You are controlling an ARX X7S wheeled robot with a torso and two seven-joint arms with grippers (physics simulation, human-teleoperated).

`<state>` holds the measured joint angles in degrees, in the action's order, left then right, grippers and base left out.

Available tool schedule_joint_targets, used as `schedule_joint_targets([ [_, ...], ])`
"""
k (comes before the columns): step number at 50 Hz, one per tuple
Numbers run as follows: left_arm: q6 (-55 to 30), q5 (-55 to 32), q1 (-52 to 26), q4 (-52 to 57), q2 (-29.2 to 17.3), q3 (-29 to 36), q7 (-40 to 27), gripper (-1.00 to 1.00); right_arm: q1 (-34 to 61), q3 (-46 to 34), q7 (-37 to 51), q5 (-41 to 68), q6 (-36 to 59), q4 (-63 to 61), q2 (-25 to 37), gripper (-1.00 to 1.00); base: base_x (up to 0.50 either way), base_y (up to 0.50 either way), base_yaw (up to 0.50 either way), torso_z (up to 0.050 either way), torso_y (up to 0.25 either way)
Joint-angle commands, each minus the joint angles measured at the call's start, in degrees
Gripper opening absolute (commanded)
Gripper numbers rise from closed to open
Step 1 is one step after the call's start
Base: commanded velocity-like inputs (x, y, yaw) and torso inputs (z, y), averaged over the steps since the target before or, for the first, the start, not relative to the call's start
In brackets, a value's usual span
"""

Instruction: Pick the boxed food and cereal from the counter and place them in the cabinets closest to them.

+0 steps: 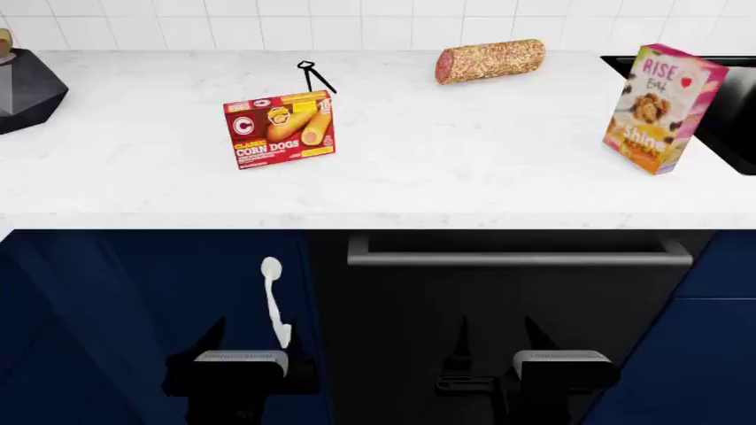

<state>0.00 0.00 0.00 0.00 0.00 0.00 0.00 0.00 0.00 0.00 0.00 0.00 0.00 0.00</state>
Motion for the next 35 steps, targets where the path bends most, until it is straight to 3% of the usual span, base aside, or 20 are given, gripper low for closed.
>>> schedule_joint_targets([
  [1, 0.28, -0.61, 0.17, 0.02, -0.98, 1.06, -1.12, 1.0, -0.04, -1.38, 1.56, -0.01, 0.31, -0.23, 0.93, 1.0, 0.0, 0.0, 0.0, 0.0, 0.0],
  [11, 1.36, -2.03, 1.28, 0.76, -3.09, 3.4, -1.67, 1.0, -0.72, -4.05, 4.85, -1.0, -0.88, -2.12, 2.68, 1.0, 0.0, 0.0, 0.0, 0.005, 0.0],
  [14, -0.65, -1.84, 1.68, 6.35, -3.97, 4.1, -1.65, 1.0, -1.46, -4.49, 4.64, -0.13, 3.71, -11.01, 3.15, 1.0, 0.0, 0.0, 0.0, 0.05, 0.0],
  [21, -17.43, -5.69, -2.64, 31.6, -6.39, 2.05, -2.07, 1.0, 1.2, -3.02, 5.21, 3.19, 19.78, -36.91, 4.38, 1.0, 0.0, 0.0, 0.0, 0.05, 0.0],
  [35, -31.85, -10.86, -12.6, 45.94, -8.21, -2.42, -5.16, 1.0, 10.74, -1.46, 6.52, 7.65, 35.13, -55.3, 6.22, 1.0, 0.0, 0.0, 0.0, 0.05, 0.0],
])
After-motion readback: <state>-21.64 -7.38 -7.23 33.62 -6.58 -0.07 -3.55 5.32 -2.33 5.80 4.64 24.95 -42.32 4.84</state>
